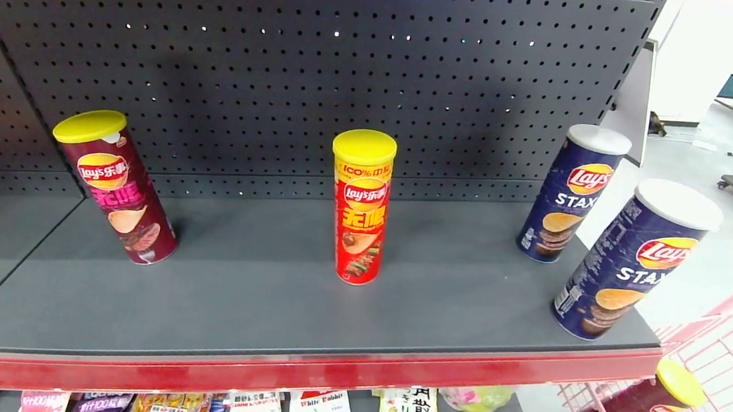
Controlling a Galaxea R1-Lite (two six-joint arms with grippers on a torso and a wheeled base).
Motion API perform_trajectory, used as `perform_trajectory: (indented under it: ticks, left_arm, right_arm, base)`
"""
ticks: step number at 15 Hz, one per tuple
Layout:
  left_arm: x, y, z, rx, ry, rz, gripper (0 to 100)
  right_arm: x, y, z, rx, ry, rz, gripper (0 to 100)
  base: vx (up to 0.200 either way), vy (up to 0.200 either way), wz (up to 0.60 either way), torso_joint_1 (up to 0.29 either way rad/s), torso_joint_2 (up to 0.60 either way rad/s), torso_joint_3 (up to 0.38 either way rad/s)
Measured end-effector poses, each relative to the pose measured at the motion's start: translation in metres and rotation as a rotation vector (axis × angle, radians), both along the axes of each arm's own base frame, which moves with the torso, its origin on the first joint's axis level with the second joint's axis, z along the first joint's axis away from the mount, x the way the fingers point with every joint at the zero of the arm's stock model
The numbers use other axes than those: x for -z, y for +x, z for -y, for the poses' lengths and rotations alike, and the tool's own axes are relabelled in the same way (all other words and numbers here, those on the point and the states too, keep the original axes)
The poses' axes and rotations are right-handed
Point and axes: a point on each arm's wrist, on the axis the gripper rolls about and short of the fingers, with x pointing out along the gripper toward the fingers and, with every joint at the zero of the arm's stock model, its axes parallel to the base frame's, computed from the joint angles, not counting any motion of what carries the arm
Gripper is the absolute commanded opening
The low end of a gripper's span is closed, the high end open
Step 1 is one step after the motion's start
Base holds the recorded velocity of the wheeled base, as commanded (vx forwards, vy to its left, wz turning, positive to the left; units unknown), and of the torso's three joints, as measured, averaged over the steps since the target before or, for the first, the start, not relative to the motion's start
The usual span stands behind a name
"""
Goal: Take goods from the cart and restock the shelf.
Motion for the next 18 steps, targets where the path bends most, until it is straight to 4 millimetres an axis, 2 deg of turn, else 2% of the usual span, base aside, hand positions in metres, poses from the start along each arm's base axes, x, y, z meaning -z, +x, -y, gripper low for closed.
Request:
perform_trajectory:
  ticks: [2,4,7,10,13,16,18]
  left_arm:
    - [-0.026,0.037,0.007,0.174,0.044,-0.049,100]
    - [-0.039,0.085,0.017,0.292,0.098,-0.079,100]
    - [-0.043,0.153,0.041,0.457,0.142,-0.097,100]
    - [-0.037,0.202,0.067,0.551,0.171,-0.127,100]
    - [-0.036,0.245,0.088,0.585,0.192,-0.108,100]
    - [-0.034,0.274,0.107,0.616,0.194,-0.105,100]
    - [-0.031,0.286,0.119,0.634,0.197,-0.109,100]
  right_arm:
    - [0.000,0.001,0.000,-0.005,0.001,-0.006,0]
    - [0.000,0.002,0.000,-0.005,0.001,-0.016,0]
    - [-0.001,0.003,0.000,-0.005,0.002,-0.019,0]
    - [-0.002,0.003,0.000,-0.005,0.009,-0.017,0]
    - [-0.002,0.002,0.000,-0.003,0.009,-0.015,0]
    - [-0.002,0.002,0.000,-0.002,0.009,-0.013,0]
    - [-0.002,0.002,0.000,-0.002,0.009,-0.013,0]
  base:
    - [0.000,0.000,0.00,0.000,0.00,0.000]
    - [0.000,0.000,0.00,0.000,0.00,0.000]
    - [0.000,0.000,0.00,0.000,0.00,0.000]
    - [0.000,0.000,0.00,0.000,0.00,0.000]
    - [0.000,0.000,0.00,0.000,0.00,0.000]
    - [0.000,0.000,0.00,0.000,0.00,0.000]
    - [0.000,0.000,0.00,0.000,0.00,0.000]
